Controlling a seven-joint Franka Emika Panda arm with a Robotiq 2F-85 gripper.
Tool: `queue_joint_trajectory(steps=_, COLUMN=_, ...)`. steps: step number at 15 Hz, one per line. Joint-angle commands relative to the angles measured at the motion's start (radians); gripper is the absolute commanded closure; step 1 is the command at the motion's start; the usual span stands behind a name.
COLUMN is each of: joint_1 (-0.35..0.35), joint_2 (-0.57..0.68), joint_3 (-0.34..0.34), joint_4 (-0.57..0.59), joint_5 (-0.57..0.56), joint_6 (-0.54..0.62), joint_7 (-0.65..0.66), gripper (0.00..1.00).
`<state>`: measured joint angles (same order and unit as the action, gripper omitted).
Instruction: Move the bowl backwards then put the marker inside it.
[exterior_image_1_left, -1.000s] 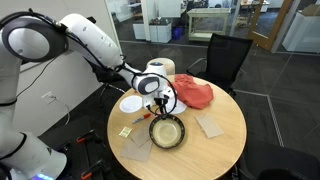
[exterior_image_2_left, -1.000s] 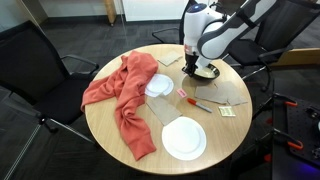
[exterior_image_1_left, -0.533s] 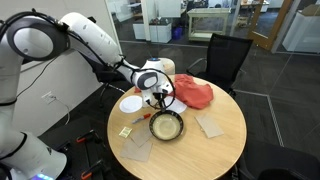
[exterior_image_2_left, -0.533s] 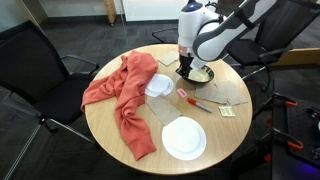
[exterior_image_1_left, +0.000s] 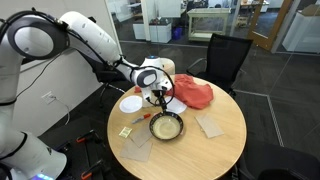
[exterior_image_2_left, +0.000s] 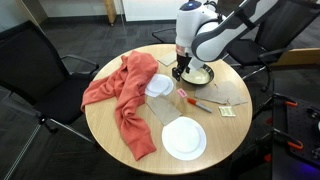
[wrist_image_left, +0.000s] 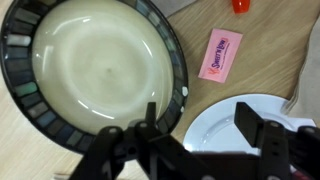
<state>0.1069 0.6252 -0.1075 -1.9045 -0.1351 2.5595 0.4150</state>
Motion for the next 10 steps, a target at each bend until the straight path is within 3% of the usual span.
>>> queue_joint_trajectory(steps=1, joint_1=-0.005, joint_2=-0.122, joint_3=0.02, joint_4=-0.125, joint_5=0.027, joint_6=0.011, joint_7=-0.07, gripper=0.0)
queue_joint_trajectory(steps=10, joint_1=-0.018, joint_2=-0.446, joint_3=0.111, joint_4=-0.417, joint_5=0.087, joint_6=-0.01, joint_7=-0.21, gripper=0.0)
